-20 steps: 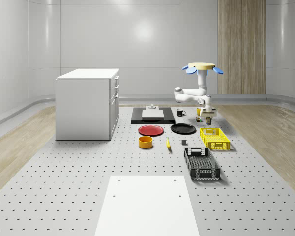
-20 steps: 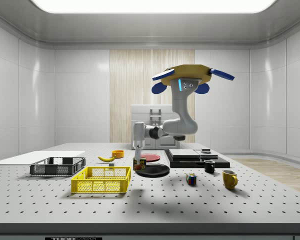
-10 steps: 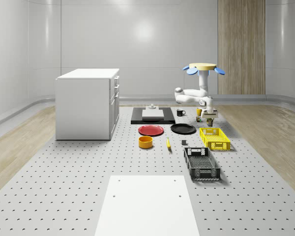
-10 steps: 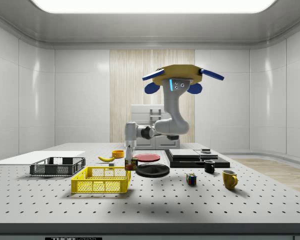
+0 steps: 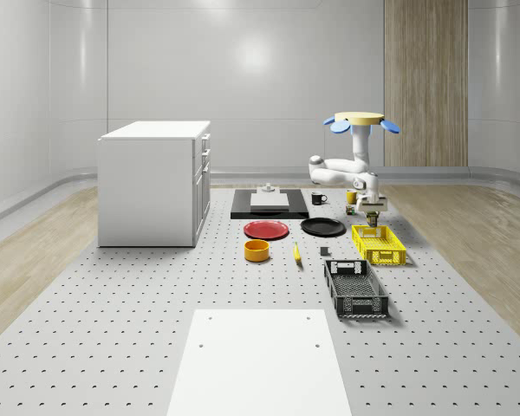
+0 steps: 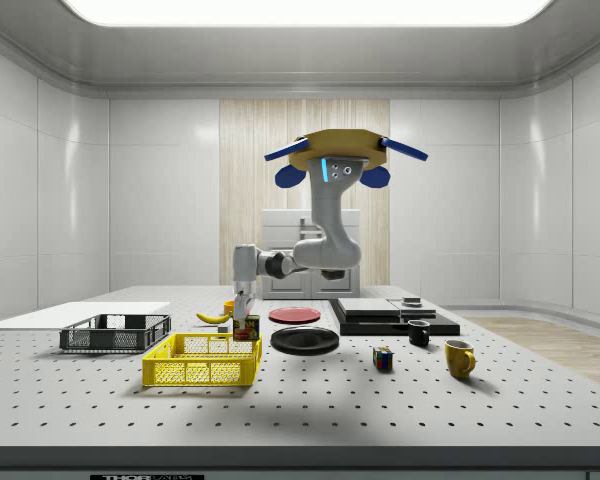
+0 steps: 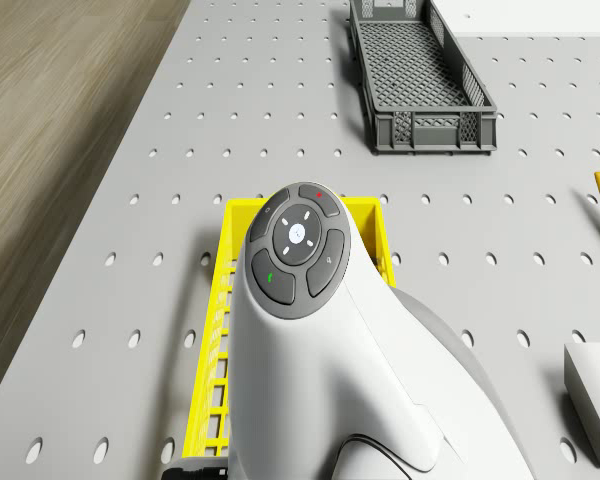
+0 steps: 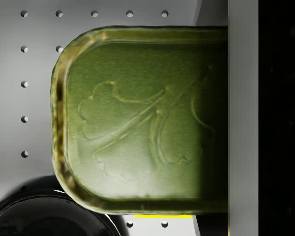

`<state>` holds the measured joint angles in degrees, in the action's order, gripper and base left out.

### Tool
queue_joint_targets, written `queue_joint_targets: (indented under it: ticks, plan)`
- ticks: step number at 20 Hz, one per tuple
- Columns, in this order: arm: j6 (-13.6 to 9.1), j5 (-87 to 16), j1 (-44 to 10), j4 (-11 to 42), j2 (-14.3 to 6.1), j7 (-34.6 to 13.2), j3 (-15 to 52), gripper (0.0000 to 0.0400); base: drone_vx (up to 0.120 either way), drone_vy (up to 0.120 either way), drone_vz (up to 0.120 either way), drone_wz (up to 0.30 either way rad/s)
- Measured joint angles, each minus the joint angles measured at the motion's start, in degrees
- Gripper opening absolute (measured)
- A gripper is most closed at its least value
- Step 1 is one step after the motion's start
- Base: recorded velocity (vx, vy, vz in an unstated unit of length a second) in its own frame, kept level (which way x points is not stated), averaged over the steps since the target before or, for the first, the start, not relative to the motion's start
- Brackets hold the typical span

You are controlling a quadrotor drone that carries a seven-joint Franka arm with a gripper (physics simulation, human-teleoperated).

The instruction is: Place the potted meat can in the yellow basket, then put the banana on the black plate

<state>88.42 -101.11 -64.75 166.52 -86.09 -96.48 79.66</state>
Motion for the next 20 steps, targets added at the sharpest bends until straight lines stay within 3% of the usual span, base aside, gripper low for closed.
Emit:
queue_joint_targets:
  ticks: [13,20]
  plan:
    - [0.7,0.3,-0.1,0.0,-0.8,-0.1,0.1,0.0282,0.120,0.000,0.000,0.000]
    - [1.1,0.4,-0.2,0.0,-1.1,-0.2,0.2,0.0282,0.114,0.000,-0.080,0.000]
